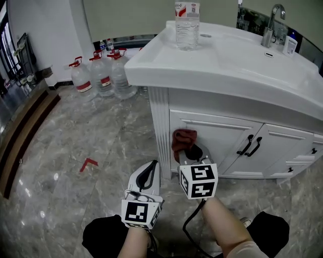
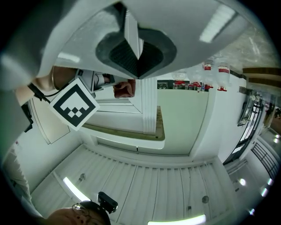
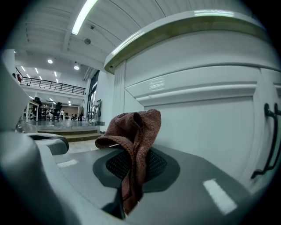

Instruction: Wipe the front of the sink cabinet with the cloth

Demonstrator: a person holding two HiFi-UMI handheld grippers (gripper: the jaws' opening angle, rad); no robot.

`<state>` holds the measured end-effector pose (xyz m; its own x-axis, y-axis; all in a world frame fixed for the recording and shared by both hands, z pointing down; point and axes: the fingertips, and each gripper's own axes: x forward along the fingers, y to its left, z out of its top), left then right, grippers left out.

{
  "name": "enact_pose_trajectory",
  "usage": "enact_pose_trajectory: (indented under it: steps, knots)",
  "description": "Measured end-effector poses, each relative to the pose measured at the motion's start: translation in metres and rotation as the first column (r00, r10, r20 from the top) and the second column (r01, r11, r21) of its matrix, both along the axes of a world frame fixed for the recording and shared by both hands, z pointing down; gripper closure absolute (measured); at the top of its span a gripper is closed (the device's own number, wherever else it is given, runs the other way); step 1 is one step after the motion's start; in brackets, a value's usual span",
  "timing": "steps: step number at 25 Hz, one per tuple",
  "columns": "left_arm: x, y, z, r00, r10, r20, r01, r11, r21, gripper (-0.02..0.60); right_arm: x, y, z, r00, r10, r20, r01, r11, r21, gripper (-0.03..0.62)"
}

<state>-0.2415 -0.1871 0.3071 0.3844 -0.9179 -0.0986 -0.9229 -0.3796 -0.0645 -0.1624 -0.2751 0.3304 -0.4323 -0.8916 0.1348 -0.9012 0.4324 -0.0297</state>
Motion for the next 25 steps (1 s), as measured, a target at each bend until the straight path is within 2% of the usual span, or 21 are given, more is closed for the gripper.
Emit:
enact_pose_trajectory:
  steps: [3,9,13,19,22,25]
  knots:
    - [0.012,-0.001,0.003,1.000,0.016,0.001,-0.016,1.000,-0.009,0.581,0.021,-0.001,0.005,0.999,0.038,-0.007,-0.038,0.999,-0.008,0.514]
    - [0.042,0.000,-0.006,0.998,0.065,-0.018,-0.065,0.998,0.028,0.581,0.068,0.002,0.013,0.994,0.109,-0.013,-0.109,0.994,-0.025,0.514]
    - [0.065,0.002,-0.001,0.995,0.099,-0.016,-0.098,0.995,0.017,0.581,0.102,0.008,0.020,0.987,0.160,-0.015,-0.160,0.986,-0.048,0.514]
    - [0.103,0.009,0.007,0.988,0.154,-0.006,-0.154,0.988,-0.006,0.581,0.153,0.014,0.024,0.971,0.240,-0.025,-0.241,0.968,-0.067,0.514]
    - [0.112,0.011,0.009,0.987,0.163,0.000,-0.163,0.987,-0.009,0.581,0.177,0.018,0.028,0.956,0.293,-0.023,-0.294,0.952,-0.084,0.514]
    - [0.115,0.011,0.017,0.986,0.165,-0.023,-0.165,0.986,-0.013,0.581,0.187,0.022,0.031,0.947,0.319,-0.025,-0.320,0.944,-0.080,0.516]
